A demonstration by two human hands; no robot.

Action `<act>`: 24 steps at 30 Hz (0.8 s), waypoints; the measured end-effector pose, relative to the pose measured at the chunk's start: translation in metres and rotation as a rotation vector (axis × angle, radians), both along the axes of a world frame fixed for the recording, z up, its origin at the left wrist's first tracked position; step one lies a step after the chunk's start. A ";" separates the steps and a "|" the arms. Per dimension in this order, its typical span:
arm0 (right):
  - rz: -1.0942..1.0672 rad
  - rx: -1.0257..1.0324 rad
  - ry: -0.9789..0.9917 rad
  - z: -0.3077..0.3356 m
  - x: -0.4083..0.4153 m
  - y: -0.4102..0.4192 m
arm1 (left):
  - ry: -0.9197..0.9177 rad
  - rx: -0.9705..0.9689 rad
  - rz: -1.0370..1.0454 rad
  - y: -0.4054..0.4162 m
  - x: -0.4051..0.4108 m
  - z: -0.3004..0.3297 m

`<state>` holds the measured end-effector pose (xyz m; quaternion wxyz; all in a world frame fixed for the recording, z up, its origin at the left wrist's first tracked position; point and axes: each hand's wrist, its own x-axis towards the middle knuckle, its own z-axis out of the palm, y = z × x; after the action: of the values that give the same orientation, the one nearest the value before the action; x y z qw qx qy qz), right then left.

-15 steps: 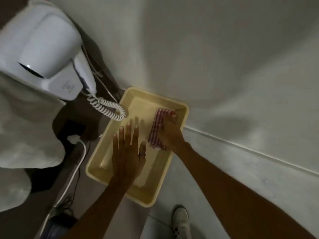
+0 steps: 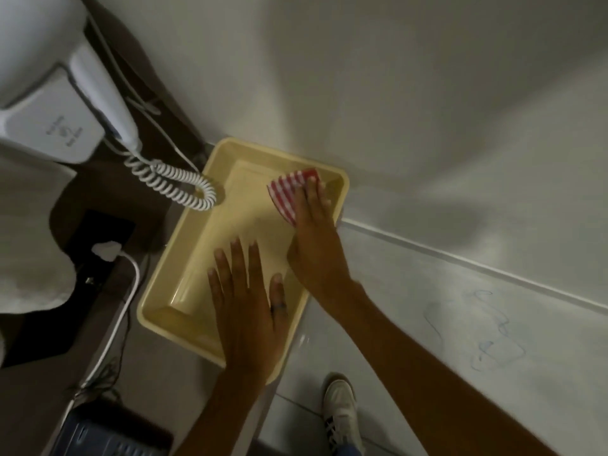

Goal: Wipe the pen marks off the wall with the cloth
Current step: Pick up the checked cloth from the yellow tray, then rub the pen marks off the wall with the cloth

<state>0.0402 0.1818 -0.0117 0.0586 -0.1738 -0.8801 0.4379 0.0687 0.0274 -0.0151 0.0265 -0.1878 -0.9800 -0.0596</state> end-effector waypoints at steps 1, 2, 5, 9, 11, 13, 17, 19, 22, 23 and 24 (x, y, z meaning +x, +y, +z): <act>-0.033 0.016 0.054 0.000 0.031 0.002 | 0.012 0.000 -0.021 0.004 0.019 0.002; -0.059 0.033 0.075 -0.004 0.064 0.004 | 0.003 -0.005 -0.041 0.007 0.040 0.002; -0.100 0.022 -0.072 -0.046 0.173 0.016 | -0.099 -0.044 -0.121 0.023 0.105 -0.010; -0.114 -0.004 -0.427 -0.131 0.323 0.033 | -0.287 -0.130 -0.287 0.051 0.181 -0.065; -0.155 -0.003 -0.530 -0.176 0.386 0.039 | -0.398 -0.159 -0.351 0.062 0.211 -0.106; -0.203 -0.010 -0.611 -0.219 0.436 0.045 | -0.447 -0.168 -0.418 0.072 0.234 -0.153; -0.307 -0.005 -0.628 -0.294 0.508 0.065 | -0.454 -0.209 -0.502 0.100 0.260 -0.246; -0.369 0.008 -0.649 -0.319 0.531 0.077 | -0.461 -0.232 -0.520 0.111 0.265 -0.283; -0.474 0.054 -0.660 -0.354 0.559 0.094 | -0.422 -0.202 -0.531 0.127 0.264 -0.336; -0.496 0.077 -0.650 -0.365 0.565 0.098 | -0.405 -0.193 -0.532 0.133 0.259 -0.352; -0.513 0.098 -0.640 -0.375 0.569 0.102 | -0.388 -0.184 -0.522 0.139 0.254 -0.367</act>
<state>0.6088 0.2836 -0.3868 -0.1026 -0.5122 -0.8017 0.2905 0.3226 0.1665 -0.3817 -0.1939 -0.4190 -0.8870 -0.0102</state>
